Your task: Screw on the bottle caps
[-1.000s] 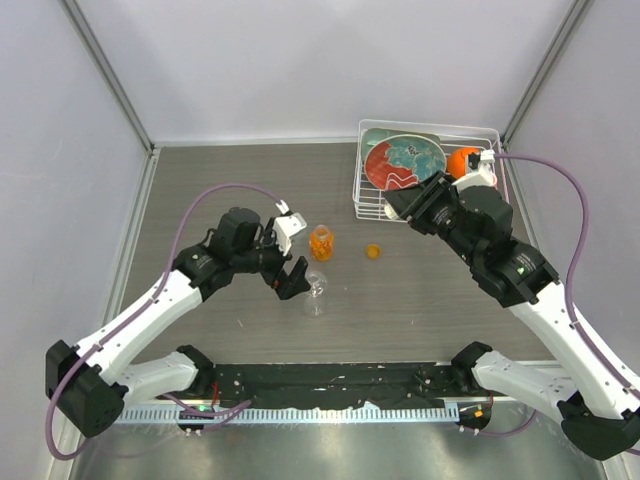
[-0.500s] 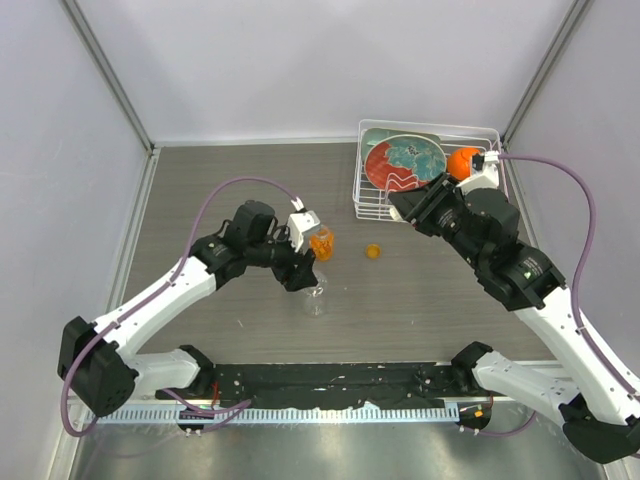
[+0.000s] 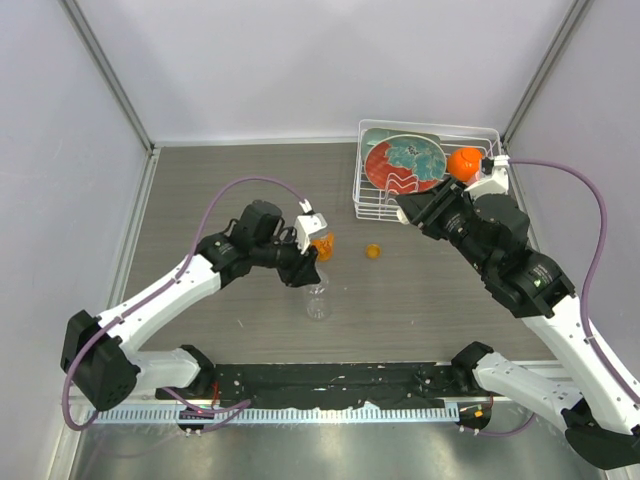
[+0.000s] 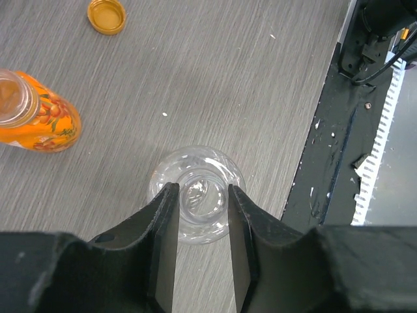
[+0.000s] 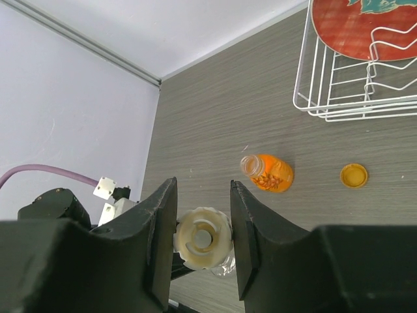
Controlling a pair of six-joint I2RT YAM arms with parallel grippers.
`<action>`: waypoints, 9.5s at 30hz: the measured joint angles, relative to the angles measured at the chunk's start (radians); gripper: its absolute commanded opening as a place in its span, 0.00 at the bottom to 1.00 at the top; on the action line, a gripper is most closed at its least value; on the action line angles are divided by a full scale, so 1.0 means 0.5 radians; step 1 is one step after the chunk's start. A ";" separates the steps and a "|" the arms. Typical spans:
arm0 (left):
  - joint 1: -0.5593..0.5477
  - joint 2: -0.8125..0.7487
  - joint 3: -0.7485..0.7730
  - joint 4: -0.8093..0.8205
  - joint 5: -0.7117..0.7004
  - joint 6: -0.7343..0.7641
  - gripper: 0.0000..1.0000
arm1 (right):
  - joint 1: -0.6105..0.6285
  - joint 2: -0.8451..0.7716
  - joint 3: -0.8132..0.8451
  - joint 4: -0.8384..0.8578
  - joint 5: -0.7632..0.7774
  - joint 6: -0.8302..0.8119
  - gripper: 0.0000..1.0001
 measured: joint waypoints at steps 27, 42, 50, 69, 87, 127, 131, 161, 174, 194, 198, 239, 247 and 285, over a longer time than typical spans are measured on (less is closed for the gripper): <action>-0.848 1.582 1.365 -1.122 -1.151 0.366 0.00 | 0.000 -0.039 0.361 -0.351 0.269 -0.072 0.09; -0.941 1.600 1.175 -0.987 -1.112 0.316 0.20 | -0.001 -0.078 0.345 -0.428 0.325 -0.116 0.09; -0.945 1.600 1.166 -0.935 -1.073 0.250 0.44 | -0.001 -0.092 0.336 -0.439 0.327 -0.140 0.09; -0.953 1.209 1.037 -0.988 -1.154 0.256 1.00 | -0.001 -0.127 0.326 -0.465 0.329 -0.155 0.16; -0.394 0.791 0.404 -0.880 -1.141 0.575 1.00 | -0.001 -0.131 0.314 -0.491 0.326 -0.182 0.16; -0.282 0.887 0.014 -0.459 -0.903 0.880 0.49 | -0.001 -0.138 0.246 -0.465 0.257 -0.145 0.11; -0.320 0.876 0.018 -0.473 -0.942 0.871 0.49 | -0.001 -0.134 0.241 -0.462 0.257 -0.147 0.11; -0.449 -1.083 -0.446 0.299 -0.459 -0.495 0.38 | -0.001 0.777 1.485 -0.634 -0.623 -0.755 0.05; -0.408 -0.838 -0.746 1.615 -0.342 -0.789 0.11 | 0.266 1.020 1.477 -0.543 -0.739 -1.009 0.03; -0.374 -0.652 -0.827 1.775 -0.192 -0.445 0.01 | 0.462 1.117 1.506 -0.621 -1.032 -1.040 0.03; -0.368 -0.649 -0.841 1.774 -0.170 -0.377 0.00 | 0.489 1.116 1.506 -0.658 -1.096 -1.032 0.03; -0.304 -0.717 -0.873 1.730 -0.213 -0.539 0.00 | 0.700 1.000 1.228 -0.490 -0.782 -1.038 0.01; -0.291 -0.719 -0.873 1.710 -0.232 -0.557 0.00 | 0.722 0.894 1.020 -0.291 -0.666 -0.993 0.01; -0.224 -0.761 -0.864 1.748 -0.252 -0.618 0.00 | 0.830 0.830 0.835 -0.091 -0.510 -0.869 0.65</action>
